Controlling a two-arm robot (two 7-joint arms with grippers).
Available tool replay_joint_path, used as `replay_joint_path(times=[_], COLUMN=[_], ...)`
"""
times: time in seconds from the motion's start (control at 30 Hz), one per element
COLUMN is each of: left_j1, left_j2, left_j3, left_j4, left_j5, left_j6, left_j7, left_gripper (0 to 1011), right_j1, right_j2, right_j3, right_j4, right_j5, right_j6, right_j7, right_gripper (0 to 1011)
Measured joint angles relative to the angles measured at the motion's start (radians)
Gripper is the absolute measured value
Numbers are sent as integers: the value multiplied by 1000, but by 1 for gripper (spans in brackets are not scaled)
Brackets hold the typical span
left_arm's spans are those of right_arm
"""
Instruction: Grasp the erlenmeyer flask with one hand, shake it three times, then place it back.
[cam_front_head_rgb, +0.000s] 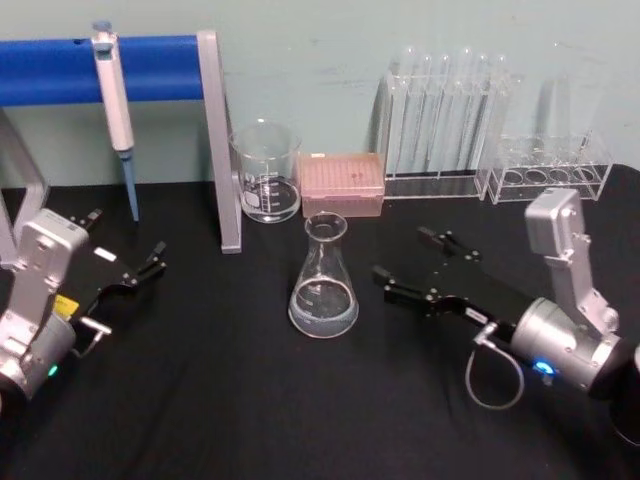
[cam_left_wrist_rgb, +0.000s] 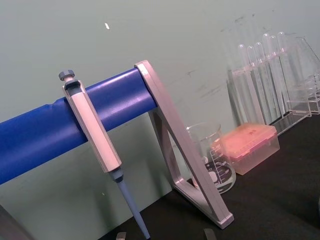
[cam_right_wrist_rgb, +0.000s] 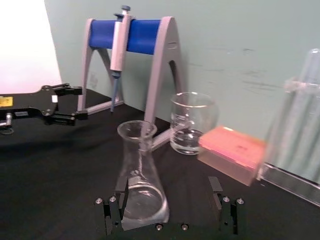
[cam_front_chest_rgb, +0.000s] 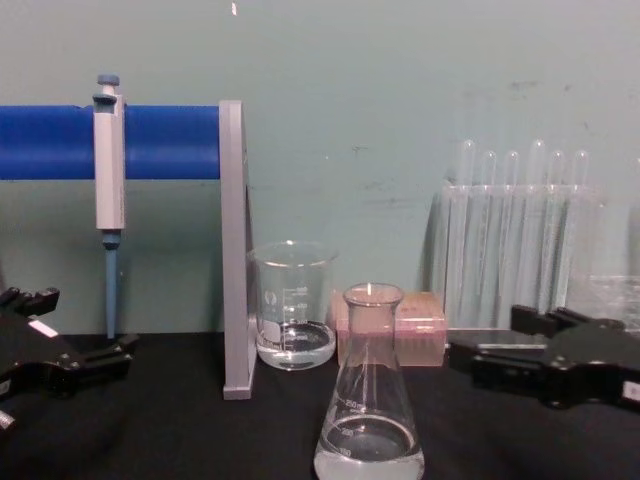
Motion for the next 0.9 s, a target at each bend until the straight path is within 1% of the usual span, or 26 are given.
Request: replay_joint_path(times=[0.17, 0.3, 0.4, 0.5, 0.53, 0.73, 0.9], left_j1=[0, 0, 0, 0, 0, 0, 0], left_j2=[0, 0, 0, 0, 0, 0, 0], left_j3=[0, 0, 0, 0, 0, 0, 0], left_j4=[0, 0, 0, 0, 0, 0, 0], left_j5=[0, 0, 0, 0, 0, 0, 0], left_j6=[0, 0, 0, 0, 0, 0, 0], left_j7=[0, 0, 0, 0, 0, 0, 0], left_gripper=[1001, 1001, 1001, 1001, 1001, 1001, 1001], right_j1=[24, 52, 65, 91, 91, 138, 165], right_j2=[-31, -62, -75, -98, -98, -139, -165], right_j3=[-14, -27, -33, -43, -43, -63, -72], right_j4=[25, 58, 74, 107, 107, 171, 210], right_j5=[-8, -16, -22, -34, -34, -55, -67], right_j6=[5, 8, 6, -1, -1, -19, -28], right_j7=[25, 47, 54, 63, 63, 80, 84], right_gripper=[1003, 1003, 1003, 1003, 1003, 1003, 1003])
